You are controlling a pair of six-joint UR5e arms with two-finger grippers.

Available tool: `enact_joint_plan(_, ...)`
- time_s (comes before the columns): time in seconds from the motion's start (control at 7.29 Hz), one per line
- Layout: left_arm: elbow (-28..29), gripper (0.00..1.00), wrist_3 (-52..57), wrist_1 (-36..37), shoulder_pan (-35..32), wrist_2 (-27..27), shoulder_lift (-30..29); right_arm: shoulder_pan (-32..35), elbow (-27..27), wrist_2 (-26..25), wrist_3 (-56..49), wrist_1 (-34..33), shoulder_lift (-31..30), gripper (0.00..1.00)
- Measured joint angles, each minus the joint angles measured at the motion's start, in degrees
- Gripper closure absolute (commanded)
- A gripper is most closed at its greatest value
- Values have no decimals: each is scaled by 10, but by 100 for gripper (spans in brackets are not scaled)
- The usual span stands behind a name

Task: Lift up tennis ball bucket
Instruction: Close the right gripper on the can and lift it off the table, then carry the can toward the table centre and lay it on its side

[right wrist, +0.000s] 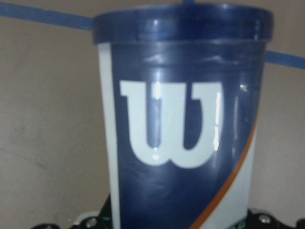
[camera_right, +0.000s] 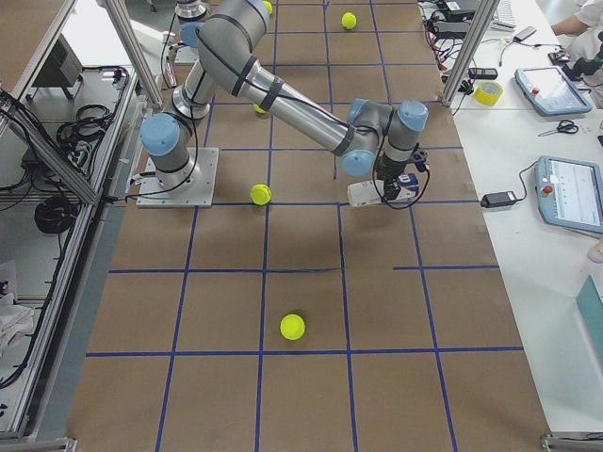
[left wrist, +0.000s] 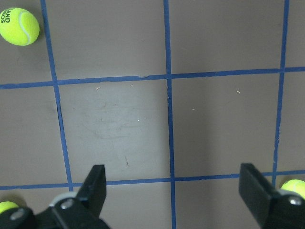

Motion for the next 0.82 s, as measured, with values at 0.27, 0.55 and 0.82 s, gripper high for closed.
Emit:
enact_joint_plan(0.27, 0, 0, 0, 0, 13, 0, 1, 85, -5, 2, -40, -5, -9, 29)
enact_joint_plan(0.55, 2, 0, 0, 0, 16, 4, 1, 183, -14, 6, -107, -32, -6, 28)
enact_joint_plan(0.82, 4, 0, 0, 0, 18, 4, 1, 280, -16, 9, -200, -110, 18, 27)
